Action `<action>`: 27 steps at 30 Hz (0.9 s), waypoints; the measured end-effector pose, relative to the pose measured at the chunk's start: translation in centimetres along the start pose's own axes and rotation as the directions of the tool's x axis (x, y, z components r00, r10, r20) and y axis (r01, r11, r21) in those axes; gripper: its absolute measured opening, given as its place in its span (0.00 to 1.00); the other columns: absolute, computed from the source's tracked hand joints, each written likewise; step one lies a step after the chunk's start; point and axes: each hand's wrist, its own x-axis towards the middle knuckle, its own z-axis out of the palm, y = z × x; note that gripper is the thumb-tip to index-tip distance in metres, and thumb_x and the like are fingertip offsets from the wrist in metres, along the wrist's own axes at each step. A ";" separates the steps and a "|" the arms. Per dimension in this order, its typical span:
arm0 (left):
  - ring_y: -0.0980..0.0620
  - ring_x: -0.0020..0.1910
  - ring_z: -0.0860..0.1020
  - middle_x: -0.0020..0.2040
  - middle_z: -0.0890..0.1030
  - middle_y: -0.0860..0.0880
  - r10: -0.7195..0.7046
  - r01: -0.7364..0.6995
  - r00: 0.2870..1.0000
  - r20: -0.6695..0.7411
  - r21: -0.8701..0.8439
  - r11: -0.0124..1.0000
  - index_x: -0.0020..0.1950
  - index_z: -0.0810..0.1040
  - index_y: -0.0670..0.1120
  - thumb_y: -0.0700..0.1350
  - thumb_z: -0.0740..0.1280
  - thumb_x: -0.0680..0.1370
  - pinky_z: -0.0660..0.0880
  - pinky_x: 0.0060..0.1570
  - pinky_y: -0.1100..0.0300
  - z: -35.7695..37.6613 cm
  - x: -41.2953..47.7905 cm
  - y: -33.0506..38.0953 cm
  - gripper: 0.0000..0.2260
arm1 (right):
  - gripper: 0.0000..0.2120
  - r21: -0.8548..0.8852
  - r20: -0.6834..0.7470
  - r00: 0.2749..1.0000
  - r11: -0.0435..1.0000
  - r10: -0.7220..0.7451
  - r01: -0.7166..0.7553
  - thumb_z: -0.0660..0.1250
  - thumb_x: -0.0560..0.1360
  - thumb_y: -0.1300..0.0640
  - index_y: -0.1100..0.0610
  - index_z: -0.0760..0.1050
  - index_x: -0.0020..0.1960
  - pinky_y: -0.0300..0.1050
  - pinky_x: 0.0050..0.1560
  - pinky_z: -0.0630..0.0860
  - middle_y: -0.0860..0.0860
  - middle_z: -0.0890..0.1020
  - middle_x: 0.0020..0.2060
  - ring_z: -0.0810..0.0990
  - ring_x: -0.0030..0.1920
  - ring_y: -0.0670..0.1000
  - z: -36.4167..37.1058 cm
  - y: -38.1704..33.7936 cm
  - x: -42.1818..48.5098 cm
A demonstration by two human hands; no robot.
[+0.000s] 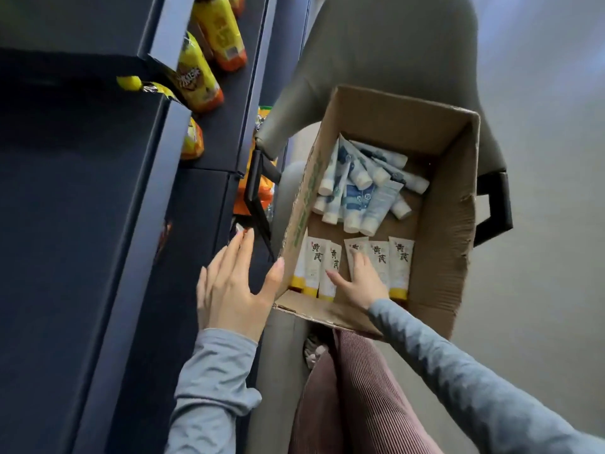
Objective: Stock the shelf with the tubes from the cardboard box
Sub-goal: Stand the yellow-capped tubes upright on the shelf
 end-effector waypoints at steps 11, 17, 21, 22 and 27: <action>0.55 0.72 0.60 0.73 0.63 0.56 0.036 -0.035 0.996 0.083 -0.013 0.999 0.73 0.62 0.54 0.68 0.44 0.67 0.55 0.71 0.49 3.8 1.7 -1.0 0.37 | 0.29 0.158 0.122 0.929 0.917 0.350 -0.366 0.69 0.74 0.52 0.66 0.63 0.67 0.49 0.65 0.66 0.62 0.70 0.67 0.69 0.67 0.60 6.3 2.0 5.7; 0.56 0.72 0.61 0.73 0.64 0.57 0.021 -0.017 0.995 0.094 -0.044 0.999 0.73 0.62 0.54 0.68 0.44 0.67 0.56 0.71 0.51 4.3 2.0 -1.1 0.37 | 0.34 0.157 0.111 0.911 0.898 0.398 -0.411 0.72 0.71 0.56 0.67 0.59 0.69 0.49 0.70 0.63 0.63 0.64 0.69 0.64 0.70 0.61 7.1 1.8 6.7; 0.56 0.71 0.61 0.72 0.64 0.57 0.026 -0.020 0.994 0.104 -0.061 0.998 0.72 0.62 0.55 0.67 0.44 0.68 0.55 0.71 0.51 4.5 2.1 -0.9 0.36 | 0.35 0.166 0.118 0.901 0.886 0.417 -0.432 0.73 0.69 0.55 0.67 0.61 0.68 0.51 0.69 0.64 0.63 0.68 0.67 0.67 0.69 0.60 7.1 1.7 6.9; 0.56 0.71 0.61 0.72 0.65 0.57 0.025 -0.019 0.994 0.102 -0.064 0.998 0.72 0.63 0.54 0.67 0.44 0.68 0.55 0.71 0.50 4.5 2.1 -0.8 0.36 | 0.35 0.178 0.116 0.900 0.883 0.420 -0.435 0.74 0.69 0.55 0.67 0.62 0.67 0.51 0.68 0.65 0.63 0.69 0.67 0.68 0.68 0.60 7.1 1.6 6.9; 0.56 0.70 0.63 0.71 0.67 0.57 0.009 -0.001 0.996 0.089 -0.094 0.996 0.70 0.66 0.54 0.67 0.44 0.69 0.54 0.71 0.50 4.2 2.1 -0.7 0.35 | 0.35 0.230 0.095 0.918 0.889 0.384 -0.396 0.74 0.68 0.55 0.67 0.61 0.67 0.50 0.66 0.67 0.63 0.70 0.64 0.70 0.65 0.60 6.8 1.0 7.2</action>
